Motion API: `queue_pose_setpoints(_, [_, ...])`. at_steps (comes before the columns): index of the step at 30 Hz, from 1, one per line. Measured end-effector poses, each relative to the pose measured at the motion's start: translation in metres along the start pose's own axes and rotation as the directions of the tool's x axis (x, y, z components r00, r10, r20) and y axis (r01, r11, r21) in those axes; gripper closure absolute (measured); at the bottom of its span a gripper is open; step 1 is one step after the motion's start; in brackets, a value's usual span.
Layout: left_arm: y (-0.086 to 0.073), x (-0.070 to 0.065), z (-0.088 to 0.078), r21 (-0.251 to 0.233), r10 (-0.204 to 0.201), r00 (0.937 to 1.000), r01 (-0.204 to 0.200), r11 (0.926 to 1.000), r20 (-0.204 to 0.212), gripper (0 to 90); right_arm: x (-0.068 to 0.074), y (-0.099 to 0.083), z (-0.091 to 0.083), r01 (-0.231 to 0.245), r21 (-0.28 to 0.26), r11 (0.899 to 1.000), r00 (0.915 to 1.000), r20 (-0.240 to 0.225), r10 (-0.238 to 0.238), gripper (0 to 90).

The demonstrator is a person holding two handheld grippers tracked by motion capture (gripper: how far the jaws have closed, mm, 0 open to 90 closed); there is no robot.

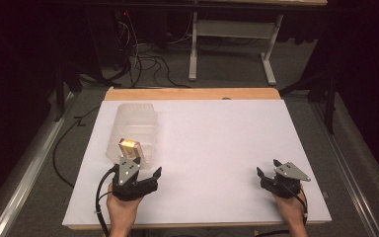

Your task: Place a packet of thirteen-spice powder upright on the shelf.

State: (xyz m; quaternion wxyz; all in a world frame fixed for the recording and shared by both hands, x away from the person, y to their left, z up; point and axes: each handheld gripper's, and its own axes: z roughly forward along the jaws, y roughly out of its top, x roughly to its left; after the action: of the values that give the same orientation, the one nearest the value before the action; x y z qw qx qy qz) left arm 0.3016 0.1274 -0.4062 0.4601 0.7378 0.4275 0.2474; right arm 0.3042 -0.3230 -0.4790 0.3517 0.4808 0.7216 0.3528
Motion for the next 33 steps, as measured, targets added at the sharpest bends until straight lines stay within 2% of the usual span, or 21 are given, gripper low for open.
queue_pose_setpoints(20, [0.009,-0.021,0.025,0.013,0.022,0.9970,-0.023,0.9997,0.074,25.6,0.000,0.000,0.000,-0.004,-0.002,1.000,1.0000,-0.002,0.004,32.3])
queue_pose_setpoints(33, [0.013,-0.026,0.035,0.018,0.021,0.9955,-0.023,0.9996,0.093,26.0,0.000,0.000,0.000,-0.005,0.003,1.000,1.0000,-0.004,0.006,32.3])
